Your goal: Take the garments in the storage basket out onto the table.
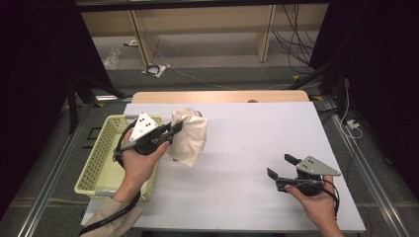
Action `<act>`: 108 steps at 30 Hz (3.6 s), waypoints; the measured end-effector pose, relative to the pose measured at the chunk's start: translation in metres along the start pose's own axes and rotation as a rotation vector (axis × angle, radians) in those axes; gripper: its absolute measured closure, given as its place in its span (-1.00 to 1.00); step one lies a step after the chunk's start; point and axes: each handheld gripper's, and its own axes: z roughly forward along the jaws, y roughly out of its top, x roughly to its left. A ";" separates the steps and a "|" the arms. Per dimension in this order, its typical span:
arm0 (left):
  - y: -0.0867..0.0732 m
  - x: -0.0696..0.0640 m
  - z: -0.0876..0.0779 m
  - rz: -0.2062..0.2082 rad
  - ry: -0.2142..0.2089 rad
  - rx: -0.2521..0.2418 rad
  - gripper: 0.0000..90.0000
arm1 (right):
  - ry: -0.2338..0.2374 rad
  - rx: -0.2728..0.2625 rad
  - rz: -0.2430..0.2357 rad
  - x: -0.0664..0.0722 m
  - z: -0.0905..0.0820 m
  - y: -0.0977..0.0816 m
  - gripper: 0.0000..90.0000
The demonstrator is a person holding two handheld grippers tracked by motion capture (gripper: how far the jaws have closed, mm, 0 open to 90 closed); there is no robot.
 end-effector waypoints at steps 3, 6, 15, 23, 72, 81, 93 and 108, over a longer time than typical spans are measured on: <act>-0.001 -0.001 0.001 0.000 -0.005 0.004 0.80 | -0.003 0.001 -0.002 -0.001 0.000 0.000 -0.54; -0.002 -0.002 0.003 -0.003 -0.009 0.007 0.80 | -0.003 0.002 -0.004 -0.001 0.000 0.000 -0.54; -0.002 -0.006 0.004 0.002 -0.020 0.009 0.80 | -0.004 0.000 -0.005 0.000 0.000 0.000 -0.53; -0.003 -0.007 0.005 0.006 -0.025 0.013 0.80 | -0.005 0.008 -0.007 0.000 -0.001 0.000 -0.53; -0.008 -0.026 0.015 0.026 -0.074 0.035 0.80 | -0.003 -0.002 -0.011 0.000 0.000 0.001 -0.53; -0.009 -0.030 0.018 0.032 -0.086 0.040 0.80 | -0.003 -0.001 -0.008 0.000 0.000 0.001 -0.53; -0.009 -0.036 0.021 0.036 -0.099 0.043 0.80 | -0.004 -0.007 -0.005 0.000 0.000 0.001 -0.53; -0.012 -0.046 0.027 0.042 -0.132 0.058 0.80 | -0.003 -0.006 -0.006 0.000 -0.001 0.001 -0.52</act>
